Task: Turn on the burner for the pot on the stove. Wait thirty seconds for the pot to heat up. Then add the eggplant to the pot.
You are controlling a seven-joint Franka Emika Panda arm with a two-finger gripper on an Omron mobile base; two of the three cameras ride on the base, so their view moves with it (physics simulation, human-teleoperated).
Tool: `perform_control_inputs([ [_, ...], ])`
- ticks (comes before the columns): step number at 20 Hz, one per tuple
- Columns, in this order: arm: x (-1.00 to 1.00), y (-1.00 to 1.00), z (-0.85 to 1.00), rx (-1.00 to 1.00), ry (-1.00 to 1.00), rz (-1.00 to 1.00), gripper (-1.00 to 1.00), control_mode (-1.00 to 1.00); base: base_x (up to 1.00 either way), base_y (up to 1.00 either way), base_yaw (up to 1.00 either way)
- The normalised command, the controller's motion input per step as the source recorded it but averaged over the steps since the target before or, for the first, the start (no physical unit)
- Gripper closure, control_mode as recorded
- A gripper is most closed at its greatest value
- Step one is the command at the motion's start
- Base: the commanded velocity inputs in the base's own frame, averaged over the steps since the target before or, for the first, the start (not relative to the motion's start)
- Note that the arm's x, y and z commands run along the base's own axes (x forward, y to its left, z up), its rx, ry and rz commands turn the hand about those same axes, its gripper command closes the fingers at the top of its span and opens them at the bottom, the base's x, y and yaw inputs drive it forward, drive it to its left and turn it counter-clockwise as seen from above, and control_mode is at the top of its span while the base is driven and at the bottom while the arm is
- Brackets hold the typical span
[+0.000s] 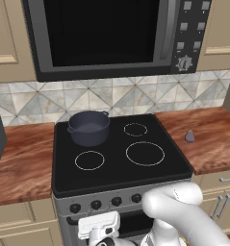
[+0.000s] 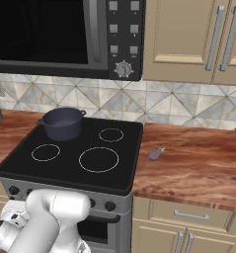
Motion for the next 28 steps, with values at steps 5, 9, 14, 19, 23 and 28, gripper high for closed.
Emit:
perform_control_inputs([
  [5, 0.02, 0.0, 0.0, 0.0, 0.0, 0.0, -1.0, -1.0, 0.0, 0.0, 0.0],
  [9, 0.15, 0.0, -0.06, 0.0, 0.0, 0.0, -1.0, -1.0, 0.0, 0.0, 0.0],
  [14, 0.2, 0.0, -0.01, 0.0, 0.0, -0.01, -1.0, -1.0, 0.0, 0.0, 0.0],
  [19, 0.12, 0.0, -0.07, 0.0, 0.0, 0.0, -1.0, -1.0, 0.0, 0.0, 0.0],
  [23, 0.07, 0.0, -0.14, 0.0, 0.0, 0.0, -1.0, -1.0, 0.0, 0.0, 0.0],
  [28, 0.06, 0.0, -0.11, 0.0, 0.05, 0.0, -1.0, -1.0, 0.0, 0.0, 0.0],
])
